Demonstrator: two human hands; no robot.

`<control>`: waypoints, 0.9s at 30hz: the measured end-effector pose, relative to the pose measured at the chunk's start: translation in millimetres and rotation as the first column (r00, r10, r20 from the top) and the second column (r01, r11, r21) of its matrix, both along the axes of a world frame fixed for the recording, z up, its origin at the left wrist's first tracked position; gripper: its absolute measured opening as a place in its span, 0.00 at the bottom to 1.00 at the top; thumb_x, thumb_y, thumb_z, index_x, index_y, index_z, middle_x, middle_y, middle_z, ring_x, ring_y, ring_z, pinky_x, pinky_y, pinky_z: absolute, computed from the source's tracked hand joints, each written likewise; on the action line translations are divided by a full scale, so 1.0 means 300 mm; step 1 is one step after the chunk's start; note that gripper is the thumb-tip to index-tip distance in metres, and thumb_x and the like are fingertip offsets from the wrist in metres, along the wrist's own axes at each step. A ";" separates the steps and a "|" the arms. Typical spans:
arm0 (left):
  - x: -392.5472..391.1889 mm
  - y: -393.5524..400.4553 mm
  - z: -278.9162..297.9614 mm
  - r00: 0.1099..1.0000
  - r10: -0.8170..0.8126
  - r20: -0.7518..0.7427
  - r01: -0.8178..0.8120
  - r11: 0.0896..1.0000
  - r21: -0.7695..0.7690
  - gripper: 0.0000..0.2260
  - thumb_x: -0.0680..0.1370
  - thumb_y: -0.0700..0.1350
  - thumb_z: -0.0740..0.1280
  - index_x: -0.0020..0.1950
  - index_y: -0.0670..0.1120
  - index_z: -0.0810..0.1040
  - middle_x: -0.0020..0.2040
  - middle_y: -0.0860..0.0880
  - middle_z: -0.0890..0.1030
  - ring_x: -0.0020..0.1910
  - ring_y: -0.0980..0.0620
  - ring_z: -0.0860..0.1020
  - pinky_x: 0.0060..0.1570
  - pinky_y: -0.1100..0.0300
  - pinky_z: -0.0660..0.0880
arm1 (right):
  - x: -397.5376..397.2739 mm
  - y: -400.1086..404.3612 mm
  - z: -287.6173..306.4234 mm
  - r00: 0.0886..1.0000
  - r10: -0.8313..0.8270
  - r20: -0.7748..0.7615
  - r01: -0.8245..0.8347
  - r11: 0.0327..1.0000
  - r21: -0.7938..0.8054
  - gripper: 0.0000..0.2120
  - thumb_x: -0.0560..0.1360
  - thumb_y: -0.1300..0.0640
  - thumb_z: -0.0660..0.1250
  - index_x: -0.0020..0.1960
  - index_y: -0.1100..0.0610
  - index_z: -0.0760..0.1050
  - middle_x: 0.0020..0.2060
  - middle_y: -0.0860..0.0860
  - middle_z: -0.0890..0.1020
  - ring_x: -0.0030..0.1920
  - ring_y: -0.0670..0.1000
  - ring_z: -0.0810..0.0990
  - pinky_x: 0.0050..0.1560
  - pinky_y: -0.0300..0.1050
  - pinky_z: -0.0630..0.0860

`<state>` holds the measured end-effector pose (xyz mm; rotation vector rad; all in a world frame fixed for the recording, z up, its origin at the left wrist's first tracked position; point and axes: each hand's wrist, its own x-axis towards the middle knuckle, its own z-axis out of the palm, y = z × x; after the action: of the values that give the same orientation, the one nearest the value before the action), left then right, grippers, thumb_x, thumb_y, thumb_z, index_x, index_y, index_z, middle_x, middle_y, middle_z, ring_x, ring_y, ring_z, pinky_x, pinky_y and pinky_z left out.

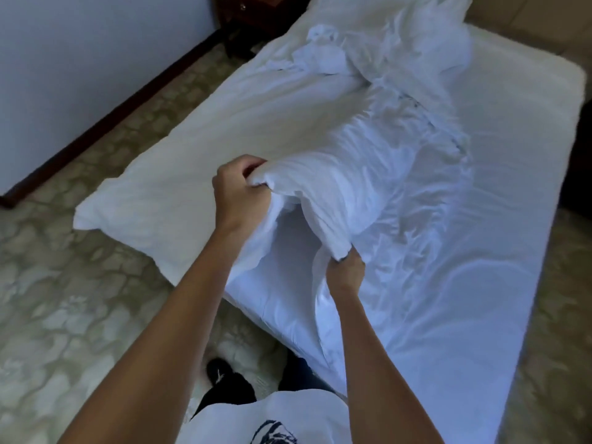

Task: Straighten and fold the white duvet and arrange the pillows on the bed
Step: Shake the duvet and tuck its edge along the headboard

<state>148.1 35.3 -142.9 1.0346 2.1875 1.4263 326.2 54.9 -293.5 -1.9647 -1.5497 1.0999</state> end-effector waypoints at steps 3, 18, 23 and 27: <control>-0.026 -0.019 -0.079 0.983 0.183 0.013 -0.181 0.981 -0.068 0.10 0.71 0.36 0.64 0.49 0.44 0.78 0.44 0.47 0.81 0.44 0.49 0.78 0.39 0.63 0.74 | 0.046 0.020 0.054 0.984 0.032 -0.173 -0.021 0.998 0.063 0.22 0.68 0.62 0.58 0.60 0.66 0.78 0.49 0.62 0.84 0.50 0.62 0.82 0.50 0.53 0.76; 0.789 -0.446 -0.430 0.989 0.004 0.150 0.033 0.970 -0.242 0.29 0.66 0.66 0.72 0.54 0.47 0.71 0.49 0.53 0.73 0.48 0.54 0.74 0.49 0.60 0.73 | 0.276 -0.050 0.428 0.907 0.321 -0.272 -0.251 0.932 0.262 0.25 0.66 0.59 0.61 0.63 0.52 0.78 0.47 0.54 0.85 0.44 0.53 0.84 0.49 0.51 0.82; 0.946 -0.512 -0.444 0.996 0.088 0.033 -0.081 0.981 -0.178 0.27 0.68 0.59 0.75 0.57 0.46 0.70 0.51 0.52 0.73 0.52 0.48 0.74 0.51 0.53 0.75 | 0.422 -0.080 0.483 0.938 0.281 -0.201 -0.215 0.931 0.295 0.22 0.70 0.65 0.63 0.63 0.55 0.78 0.37 0.47 0.81 0.38 0.49 0.81 0.45 0.47 0.82; 0.966 -0.452 -0.402 0.987 0.111 0.120 -0.067 0.943 -0.327 0.40 0.67 0.65 0.73 0.74 0.53 0.62 0.60 0.51 0.69 0.62 0.50 0.69 0.56 0.54 0.72 | 0.512 -0.099 0.537 0.936 0.336 -0.101 -0.297 0.913 0.280 0.24 0.67 0.60 0.61 0.62 0.50 0.77 0.45 0.55 0.83 0.46 0.56 0.82 0.52 0.53 0.81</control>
<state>437.9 -100.2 -263.6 0.7105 2.2898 1.0866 479.9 25.1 -132.4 -1.4593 -1.8691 1.0689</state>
